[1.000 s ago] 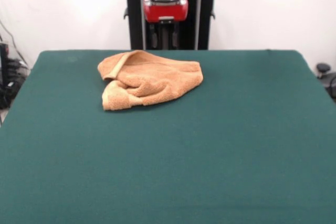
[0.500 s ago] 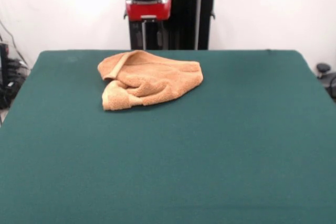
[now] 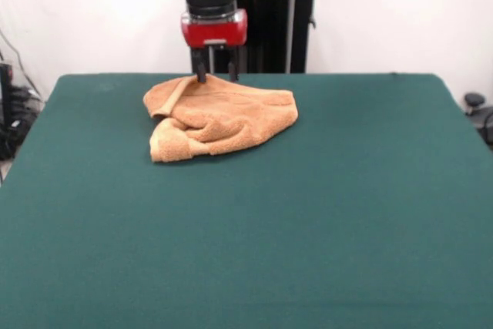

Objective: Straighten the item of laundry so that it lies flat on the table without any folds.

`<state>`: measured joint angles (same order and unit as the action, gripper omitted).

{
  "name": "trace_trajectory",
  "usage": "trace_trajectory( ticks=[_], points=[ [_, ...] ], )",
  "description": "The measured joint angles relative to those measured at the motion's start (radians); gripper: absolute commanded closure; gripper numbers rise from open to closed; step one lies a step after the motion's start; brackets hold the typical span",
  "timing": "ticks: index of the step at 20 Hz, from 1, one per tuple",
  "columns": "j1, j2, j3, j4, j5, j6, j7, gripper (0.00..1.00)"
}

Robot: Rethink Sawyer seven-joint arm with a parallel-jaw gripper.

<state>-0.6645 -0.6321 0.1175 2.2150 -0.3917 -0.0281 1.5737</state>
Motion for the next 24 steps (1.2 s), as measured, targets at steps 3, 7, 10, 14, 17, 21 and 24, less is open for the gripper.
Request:
trace_trajectory(
  ticks=[3,7,10,14,17,21,24],
  points=[
    [0.01,0.061,-0.001,-0.025,-0.004,-0.035,0.0,0.0],
    [0.041,0.145,-0.004,-0.06,-0.005,-0.1,0.0,0.0],
    [0.048,0.171,-0.01,-0.07,-0.008,-0.127,0.0,0.0],
    [0.058,0.159,-0.018,-0.067,-0.015,-0.132,0.0,0.0],
    [0.058,0.156,-0.019,-0.068,-0.019,-0.132,0.0,0.0],
    [0.058,0.156,-0.019,-0.068,-0.019,-0.132,0.0,0.0],
    [0.059,0.156,-0.021,-0.068,-0.019,-0.133,0.0,0.0]
  ],
)
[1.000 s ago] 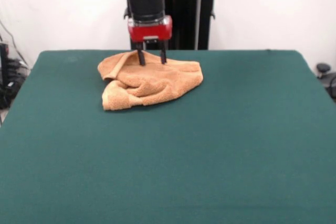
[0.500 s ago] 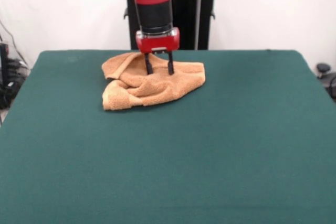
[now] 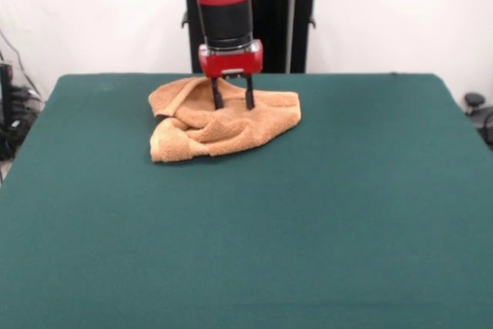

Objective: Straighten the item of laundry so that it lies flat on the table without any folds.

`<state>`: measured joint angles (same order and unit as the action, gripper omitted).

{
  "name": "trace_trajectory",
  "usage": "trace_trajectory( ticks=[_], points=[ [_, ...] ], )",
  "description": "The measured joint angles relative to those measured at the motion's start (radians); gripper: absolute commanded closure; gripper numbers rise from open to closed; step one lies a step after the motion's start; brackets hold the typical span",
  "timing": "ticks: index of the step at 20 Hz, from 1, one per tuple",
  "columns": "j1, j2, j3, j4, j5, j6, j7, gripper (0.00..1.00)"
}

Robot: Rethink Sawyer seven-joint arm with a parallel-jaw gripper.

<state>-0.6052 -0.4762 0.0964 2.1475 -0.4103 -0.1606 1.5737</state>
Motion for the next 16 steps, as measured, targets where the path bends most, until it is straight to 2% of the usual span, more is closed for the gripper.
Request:
trace_trajectory(
  ticks=[8,16],
  points=[
    [-0.005,0.002,-0.005,0.0,-0.011,-0.001,0.0,0.0],
    [-0.113,0.011,0.022,0.0,-0.132,-0.001,0.0,0.0]
  ],
)
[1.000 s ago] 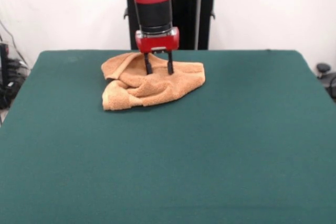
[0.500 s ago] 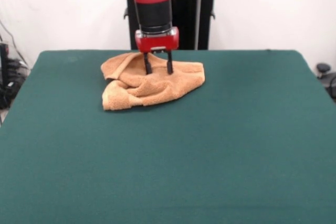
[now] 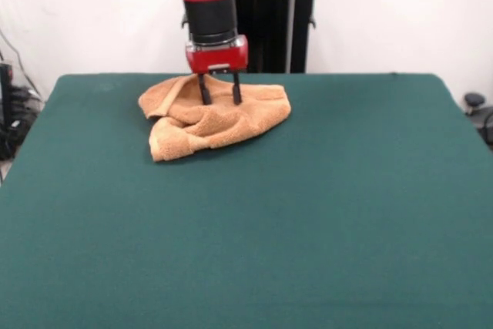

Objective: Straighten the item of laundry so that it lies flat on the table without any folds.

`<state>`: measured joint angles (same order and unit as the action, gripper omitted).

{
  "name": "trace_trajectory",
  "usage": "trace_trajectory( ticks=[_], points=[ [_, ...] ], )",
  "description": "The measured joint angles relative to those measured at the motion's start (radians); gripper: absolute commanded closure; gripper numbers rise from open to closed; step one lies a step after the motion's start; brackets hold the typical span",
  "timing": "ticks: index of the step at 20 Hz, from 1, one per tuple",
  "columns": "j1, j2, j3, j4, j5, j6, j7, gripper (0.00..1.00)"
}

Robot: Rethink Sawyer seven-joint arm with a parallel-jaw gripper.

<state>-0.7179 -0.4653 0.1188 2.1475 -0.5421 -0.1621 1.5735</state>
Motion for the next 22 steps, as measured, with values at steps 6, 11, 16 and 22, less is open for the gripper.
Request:
trace_trajectory(
  ticks=[6,11,16,22],
  points=[
    [-0.071,0.022,0.031,0.001,-0.118,-0.046,0.0,0.0],
    [-0.085,0.038,0.026,0.0,-0.186,-0.107,0.0,0.0],
    [-0.084,0.055,0.008,0.0,-0.212,-0.162,0.0,0.0],
    [-0.019,0.082,-0.064,0.001,-0.17,-0.266,0.0,0.0]
  ],
)
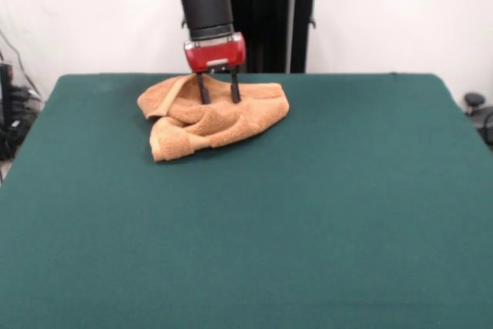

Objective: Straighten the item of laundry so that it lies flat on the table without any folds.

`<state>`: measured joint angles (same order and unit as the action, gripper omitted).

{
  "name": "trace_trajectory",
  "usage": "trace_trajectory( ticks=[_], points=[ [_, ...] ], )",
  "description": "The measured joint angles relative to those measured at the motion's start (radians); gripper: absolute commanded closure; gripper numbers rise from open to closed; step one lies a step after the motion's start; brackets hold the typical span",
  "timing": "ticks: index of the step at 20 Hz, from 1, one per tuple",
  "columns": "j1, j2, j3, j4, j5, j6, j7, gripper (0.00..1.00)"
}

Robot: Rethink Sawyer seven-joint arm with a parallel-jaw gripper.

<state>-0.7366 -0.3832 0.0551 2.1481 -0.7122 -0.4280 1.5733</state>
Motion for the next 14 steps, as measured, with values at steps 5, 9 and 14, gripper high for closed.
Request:
trace_trajectory(
  ticks=[5,9,14],
  points=[
    [0.04,0.023,-0.046,0.004,0.029,-0.084,0.0,0.0],
    [0.08,0.054,-0.092,0.007,0.058,-0.179,0.0,0.0],
    [0.134,0.072,-0.133,0.015,0.115,-0.24,0.0,0.0]
  ],
)
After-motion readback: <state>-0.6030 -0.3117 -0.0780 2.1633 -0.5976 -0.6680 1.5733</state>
